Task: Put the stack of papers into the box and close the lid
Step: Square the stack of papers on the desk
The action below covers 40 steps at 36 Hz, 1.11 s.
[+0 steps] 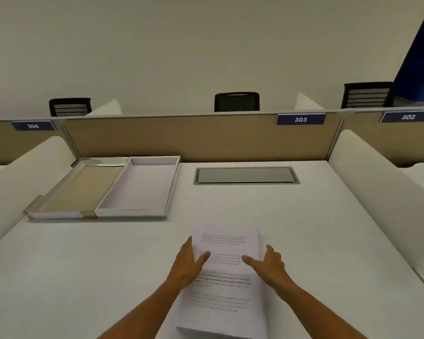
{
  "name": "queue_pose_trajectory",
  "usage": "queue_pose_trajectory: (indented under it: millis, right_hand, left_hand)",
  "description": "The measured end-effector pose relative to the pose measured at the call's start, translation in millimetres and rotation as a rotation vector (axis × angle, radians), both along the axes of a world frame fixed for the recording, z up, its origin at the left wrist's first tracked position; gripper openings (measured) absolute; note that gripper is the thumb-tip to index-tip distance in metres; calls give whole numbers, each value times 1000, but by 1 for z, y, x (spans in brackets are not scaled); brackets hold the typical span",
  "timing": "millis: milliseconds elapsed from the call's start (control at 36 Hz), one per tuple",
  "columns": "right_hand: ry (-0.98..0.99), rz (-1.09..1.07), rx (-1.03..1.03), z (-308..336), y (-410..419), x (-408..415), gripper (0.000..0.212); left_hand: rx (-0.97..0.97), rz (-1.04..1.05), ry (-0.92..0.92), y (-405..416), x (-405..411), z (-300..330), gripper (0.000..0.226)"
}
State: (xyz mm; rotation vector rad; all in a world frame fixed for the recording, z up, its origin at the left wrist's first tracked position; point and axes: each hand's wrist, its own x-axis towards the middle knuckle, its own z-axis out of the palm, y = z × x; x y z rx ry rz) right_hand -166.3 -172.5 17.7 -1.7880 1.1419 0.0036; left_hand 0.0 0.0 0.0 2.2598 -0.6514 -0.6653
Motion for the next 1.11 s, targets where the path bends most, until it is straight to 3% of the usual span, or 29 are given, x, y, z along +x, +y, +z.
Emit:
queue_pose_trajectory:
  millis: [333,500,694,889,1111]
  right_hand:
    - [38,-188,159,-25,40,-6,81]
    - [91,-219,64,-27,49,-3,70]
    - [162,-170,19,-27,47,-2,51]
    - [168,-160,19,-26,46,-1,55]
    - [168,-147,14,-23,44,-1,54]
  left_hand:
    - [-3,186,205,9,-19,-4,72]
    - [119,269,218,-4,-17,0,78]
    - [151,340,366,-12,-1,-1,83]
    - [119,338,433,-17,10,-3,70]
    - [145,387,458,-21,8,1,78]
